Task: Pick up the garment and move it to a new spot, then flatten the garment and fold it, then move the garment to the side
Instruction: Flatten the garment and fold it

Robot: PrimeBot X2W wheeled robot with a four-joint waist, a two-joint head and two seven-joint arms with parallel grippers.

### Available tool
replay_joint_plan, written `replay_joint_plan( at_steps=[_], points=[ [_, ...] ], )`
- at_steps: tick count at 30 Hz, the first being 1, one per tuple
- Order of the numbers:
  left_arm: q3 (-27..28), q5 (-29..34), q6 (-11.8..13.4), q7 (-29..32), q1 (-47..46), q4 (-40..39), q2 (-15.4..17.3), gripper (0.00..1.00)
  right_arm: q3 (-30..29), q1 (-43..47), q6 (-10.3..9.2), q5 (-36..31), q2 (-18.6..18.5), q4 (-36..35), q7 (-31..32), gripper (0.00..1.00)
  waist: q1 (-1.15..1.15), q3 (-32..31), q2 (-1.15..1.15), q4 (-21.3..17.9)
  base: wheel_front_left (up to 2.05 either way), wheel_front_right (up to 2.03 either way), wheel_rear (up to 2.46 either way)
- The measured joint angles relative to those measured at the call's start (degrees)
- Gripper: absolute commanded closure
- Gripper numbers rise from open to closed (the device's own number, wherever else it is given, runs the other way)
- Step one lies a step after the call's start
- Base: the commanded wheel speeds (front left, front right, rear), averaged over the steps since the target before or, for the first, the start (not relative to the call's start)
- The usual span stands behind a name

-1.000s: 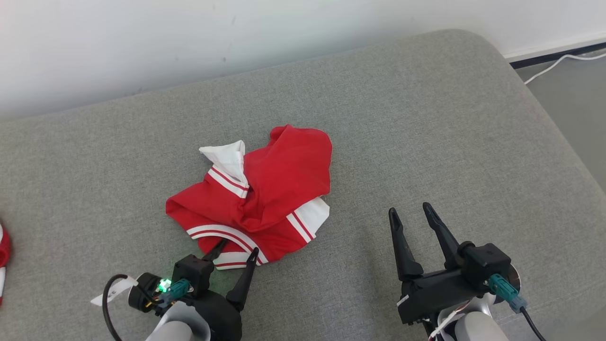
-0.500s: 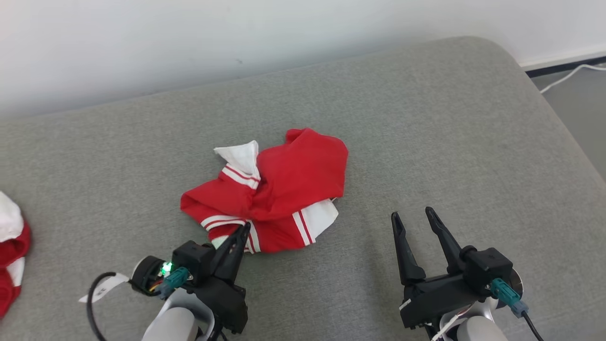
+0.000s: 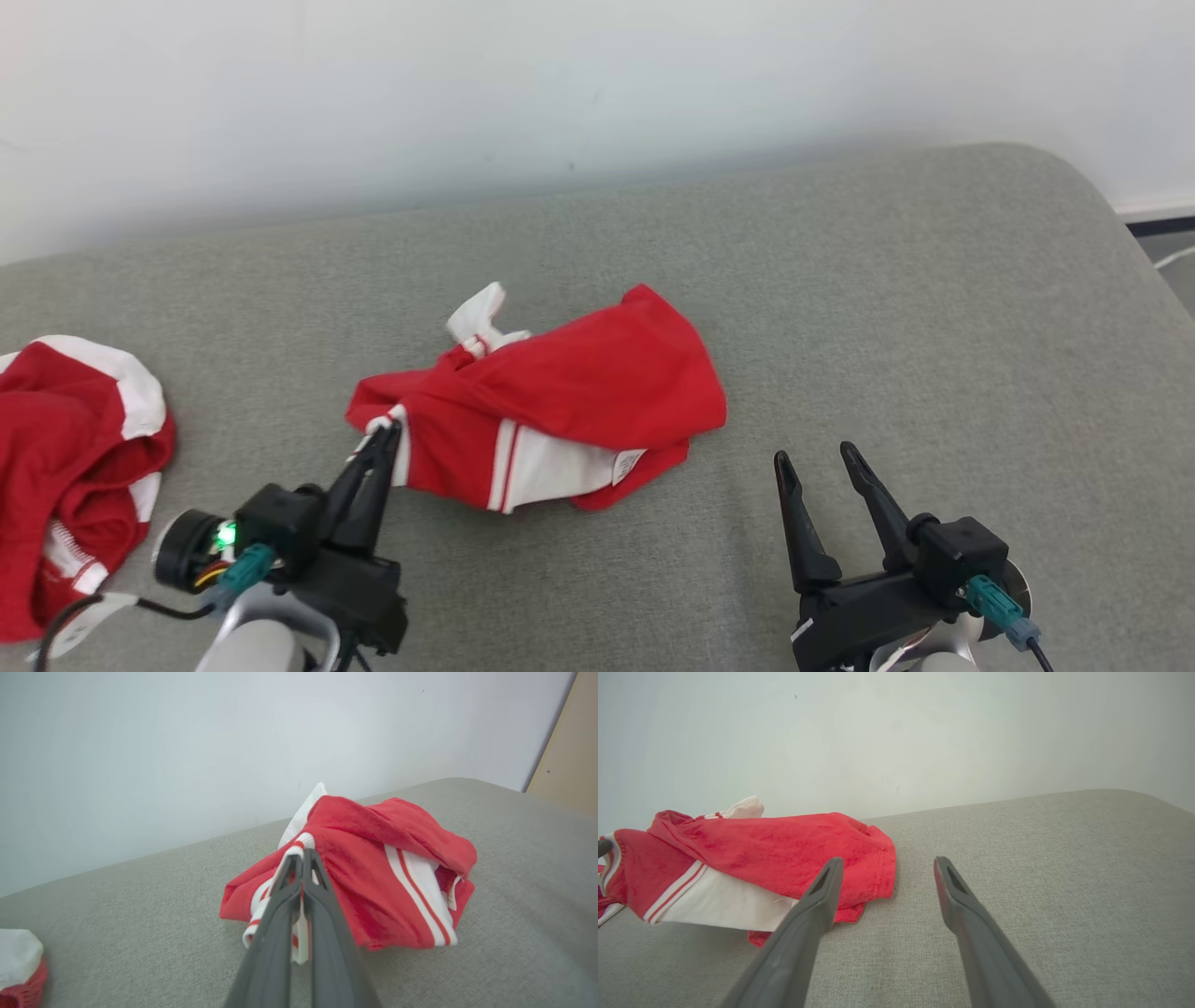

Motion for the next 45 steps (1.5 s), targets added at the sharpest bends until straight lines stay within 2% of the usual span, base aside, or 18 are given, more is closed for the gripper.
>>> replay_joint_plan(
  at_steps=[8,18,19,20,21,27,32,41,45],
  points=[
    [2.57,-1.51,0.98,2.54,5.13,-4.37,4.67,1.0,0.11,0.54,0.0,0.0,0.01,0.22,0.0,0.0,0.0,-1.61,0.0,1.96,0.0,0.0,0.0],
    [0.87,-3.07,0.73,1.62,9.57,0.21,3.18,1.0,0.29,0.52,0.0,0.08,-0.01,0.89,0.0,0.0,0.0,-1.9,0.0,1.81,0.0,0.0,0.0],
    [0.74,-3.12,0.73,1.37,9.65,0.67,2.88,0.83,0.24,0.52,0.0,0.08,0.0,0.87,0.0,0.0,0.0,-1.88,0.0,1.87,0.0,0.0,0.0],
    [0.64,-3.1,0.76,1.03,9.66,1.09,2.65,0.1,0.18,0.52,-0.01,0.08,0.0,0.85,0.0,0.0,0.0,-1.85,0.0,1.96,0.0,0.0,0.0],
    [0.63,-3.1,0.86,0.89,9.66,1.36,2.38,0.0,0.09,0.52,-0.01,0.08,0.0,0.82,0.0,0.0,0.0,-1.83,0.0,2.07,0.0,0.0,0.0],
    [1.47,-3.45,2.31,-0.4,10.13,1.24,0.97,0.0,-0.15,0.54,-0.01,0.08,-0.02,0.78,0.0,0.0,0.01,-1.69,0.0,2.81,0.0,0.0,0.0],
    [3.65,-3.47,4.23,-1.08,11.85,-2.01,0.01,0.0,-0.56,0.54,-0.01,0.4,-0.3,0.89,0.0,0.0,0.0,-1.58,0.0,3.73,0.0,0.0,0.0],
    [11.14,0.67,7.79,-1.24,16.63,-12.49,-2.52,0.0,-0.97,0.21,-0.01,0.62,-0.94,2.34,0.0,0.0,0.01,-1.69,0.0,5.31,0.0,0.0,0.0],
    [14.39,2.1,8.08,-1.24,18.67,-14.28,-3.56,0.0,-1.13,-0.09,0.0,0.78,-1.16,3.2,0.0,0.0,0.01,-1.87,0.0,5.72,0.0,0.0,0.0]
  ],
)
